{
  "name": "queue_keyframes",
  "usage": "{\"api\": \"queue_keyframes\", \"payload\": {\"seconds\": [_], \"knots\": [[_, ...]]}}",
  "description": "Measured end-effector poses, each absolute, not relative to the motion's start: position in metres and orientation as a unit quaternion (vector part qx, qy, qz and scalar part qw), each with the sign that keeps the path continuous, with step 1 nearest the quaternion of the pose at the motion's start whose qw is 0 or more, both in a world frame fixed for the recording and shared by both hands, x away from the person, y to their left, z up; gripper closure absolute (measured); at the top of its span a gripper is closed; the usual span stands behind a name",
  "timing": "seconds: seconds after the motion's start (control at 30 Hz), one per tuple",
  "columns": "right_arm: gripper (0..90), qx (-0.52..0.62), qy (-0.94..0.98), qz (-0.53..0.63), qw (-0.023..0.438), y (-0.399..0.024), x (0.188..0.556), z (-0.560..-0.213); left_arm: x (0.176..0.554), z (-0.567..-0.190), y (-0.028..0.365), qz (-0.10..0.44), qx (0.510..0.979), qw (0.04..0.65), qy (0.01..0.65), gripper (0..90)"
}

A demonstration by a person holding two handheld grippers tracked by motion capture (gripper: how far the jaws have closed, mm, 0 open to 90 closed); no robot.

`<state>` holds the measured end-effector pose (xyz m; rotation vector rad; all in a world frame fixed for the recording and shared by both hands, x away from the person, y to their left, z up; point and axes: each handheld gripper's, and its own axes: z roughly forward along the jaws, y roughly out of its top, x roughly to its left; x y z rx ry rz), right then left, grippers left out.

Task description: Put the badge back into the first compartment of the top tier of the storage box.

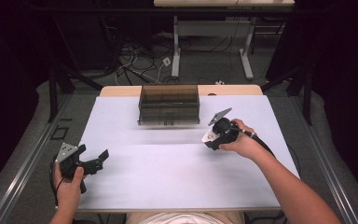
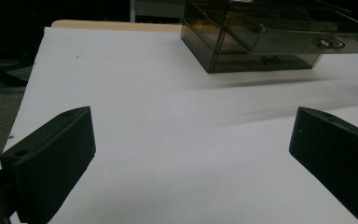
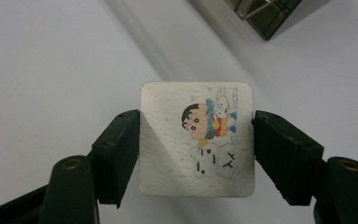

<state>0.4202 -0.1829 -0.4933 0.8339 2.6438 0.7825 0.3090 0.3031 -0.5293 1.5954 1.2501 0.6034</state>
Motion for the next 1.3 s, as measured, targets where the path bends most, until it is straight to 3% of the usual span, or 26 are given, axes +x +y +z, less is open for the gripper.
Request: {"api": "queue_keyframes", "payload": {"seconds": [1.3], "knots": [[32.9, 0.201, 0.930, 0.267, 0.151, -0.138, 0.426, -0.467, 0.309, -0.530, 0.303, 0.247, 0.658, 0.492, 0.514, 0.4]]}}
